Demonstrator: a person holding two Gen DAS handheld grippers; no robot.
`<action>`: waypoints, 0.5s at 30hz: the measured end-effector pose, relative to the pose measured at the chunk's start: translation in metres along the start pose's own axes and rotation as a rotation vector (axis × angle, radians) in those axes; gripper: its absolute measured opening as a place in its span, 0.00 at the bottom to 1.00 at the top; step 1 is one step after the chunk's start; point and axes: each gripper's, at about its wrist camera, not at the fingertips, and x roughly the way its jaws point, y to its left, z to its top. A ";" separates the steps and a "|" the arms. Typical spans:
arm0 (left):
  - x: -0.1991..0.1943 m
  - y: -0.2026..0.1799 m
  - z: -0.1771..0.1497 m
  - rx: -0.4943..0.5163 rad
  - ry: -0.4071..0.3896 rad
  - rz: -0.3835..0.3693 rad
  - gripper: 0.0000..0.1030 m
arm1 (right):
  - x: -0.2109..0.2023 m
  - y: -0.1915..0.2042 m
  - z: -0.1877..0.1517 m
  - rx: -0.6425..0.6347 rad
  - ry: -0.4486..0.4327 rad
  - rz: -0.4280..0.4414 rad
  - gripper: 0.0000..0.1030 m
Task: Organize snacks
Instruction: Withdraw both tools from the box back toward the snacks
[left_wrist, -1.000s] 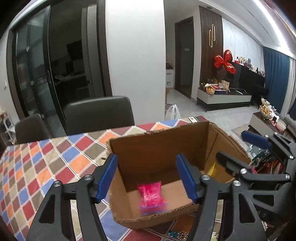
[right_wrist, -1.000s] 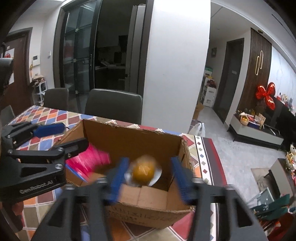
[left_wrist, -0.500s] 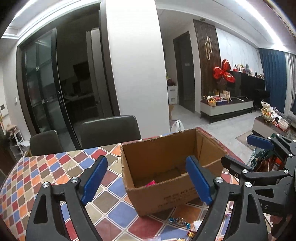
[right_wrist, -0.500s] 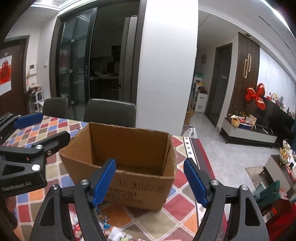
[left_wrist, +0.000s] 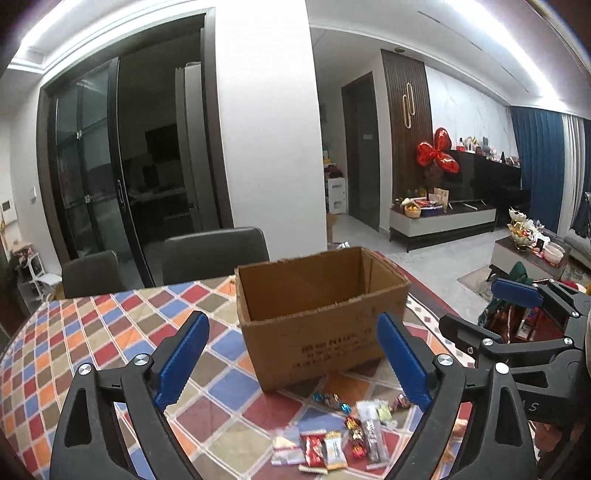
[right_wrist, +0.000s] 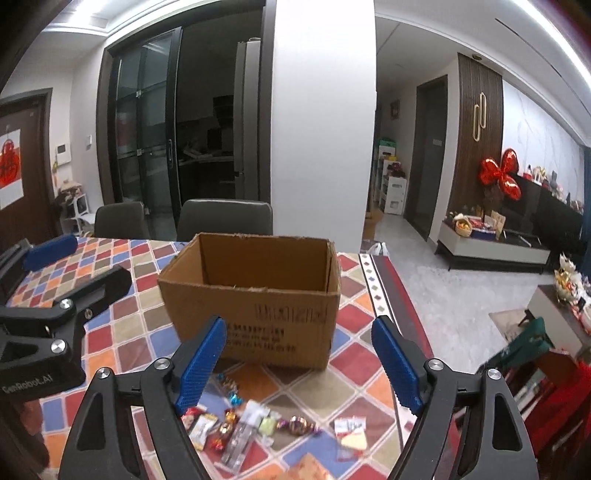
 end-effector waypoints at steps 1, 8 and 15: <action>-0.003 0.000 -0.003 -0.003 0.003 -0.001 0.91 | -0.004 0.001 -0.002 0.007 0.009 0.002 0.79; -0.015 -0.005 -0.023 0.000 0.035 -0.004 0.91 | -0.017 0.001 -0.025 0.033 0.065 0.009 0.79; -0.014 -0.013 -0.042 0.013 0.083 -0.019 0.91 | -0.021 0.002 -0.044 0.032 0.112 -0.005 0.79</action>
